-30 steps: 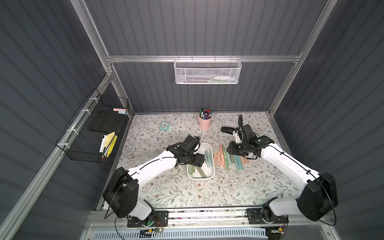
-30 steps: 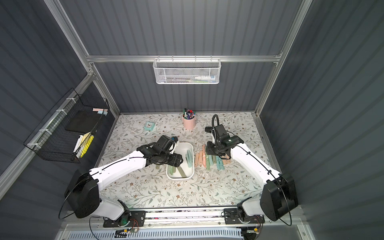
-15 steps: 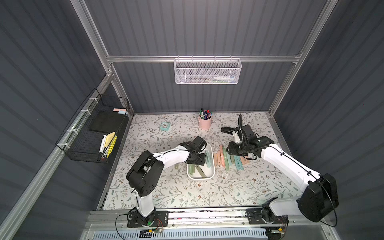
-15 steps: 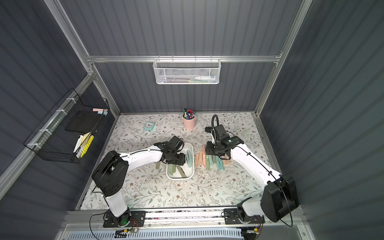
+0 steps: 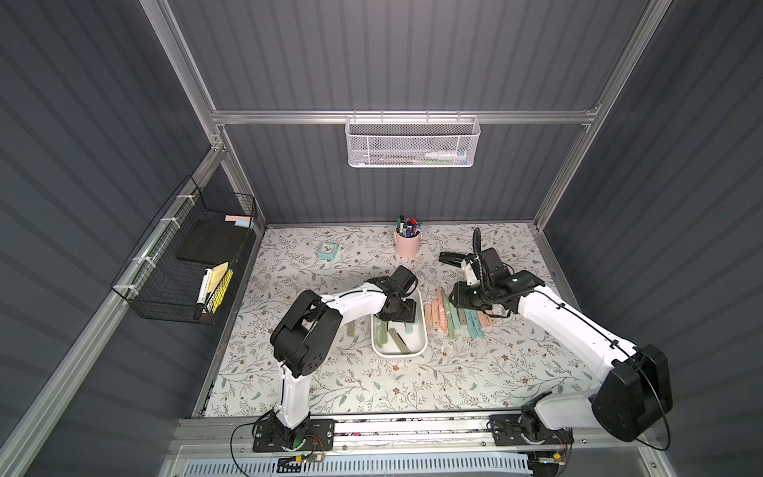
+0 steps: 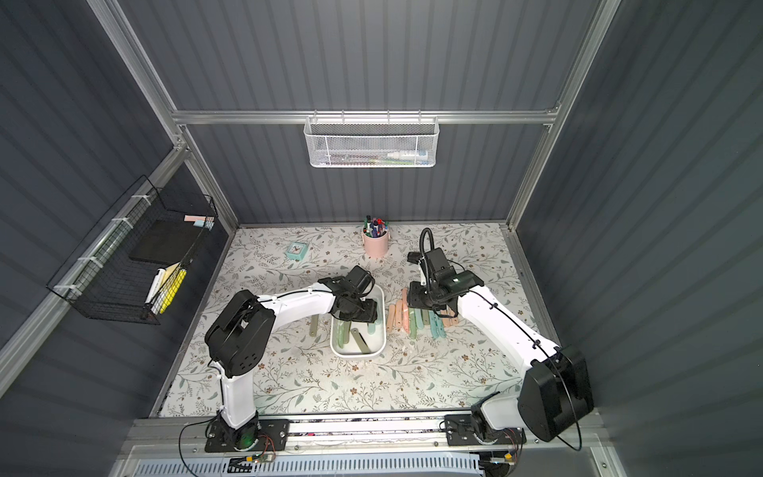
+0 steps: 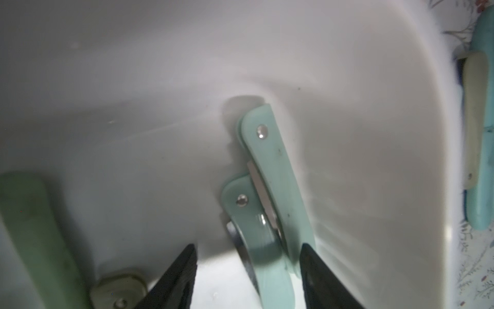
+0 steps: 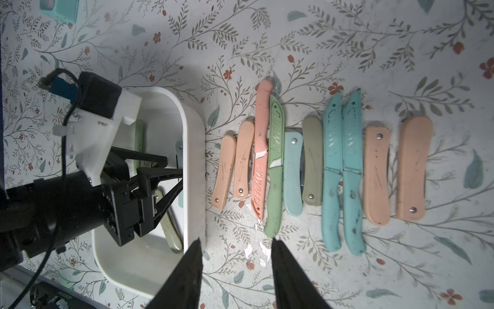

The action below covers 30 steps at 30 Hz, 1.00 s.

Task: Take the fruit knife out of the storage box
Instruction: Pick up the fruit knife from the storage box.

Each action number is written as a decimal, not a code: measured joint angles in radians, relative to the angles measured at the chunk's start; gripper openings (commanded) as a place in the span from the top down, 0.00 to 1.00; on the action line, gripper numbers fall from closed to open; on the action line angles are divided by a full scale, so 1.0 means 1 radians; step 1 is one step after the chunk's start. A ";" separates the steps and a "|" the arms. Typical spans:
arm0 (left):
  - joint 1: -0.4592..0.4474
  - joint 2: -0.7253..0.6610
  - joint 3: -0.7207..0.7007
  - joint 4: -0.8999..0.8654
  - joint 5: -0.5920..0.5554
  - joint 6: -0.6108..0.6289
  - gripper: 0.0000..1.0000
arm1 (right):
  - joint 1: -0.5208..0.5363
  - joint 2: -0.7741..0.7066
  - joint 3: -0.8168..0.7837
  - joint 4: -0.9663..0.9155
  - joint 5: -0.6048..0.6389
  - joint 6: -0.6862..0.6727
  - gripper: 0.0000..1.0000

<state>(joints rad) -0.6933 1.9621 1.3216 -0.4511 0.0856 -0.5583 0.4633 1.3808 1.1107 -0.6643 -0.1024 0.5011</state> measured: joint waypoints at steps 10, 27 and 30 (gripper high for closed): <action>-0.006 0.026 0.051 -0.109 -0.088 0.002 0.45 | 0.005 0.000 0.000 0.005 0.000 0.009 0.55; -0.011 0.021 0.054 -0.175 -0.122 0.022 0.40 | 0.017 0.000 0.000 0.005 0.003 0.015 0.54; -0.024 0.021 0.054 -0.176 -0.119 0.013 0.44 | 0.017 0.000 0.000 0.005 0.005 0.015 0.54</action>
<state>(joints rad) -0.7174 1.9831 1.3758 -0.6273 -0.0334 -0.5453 0.4805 1.3808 1.1107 -0.6590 -0.0978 0.5159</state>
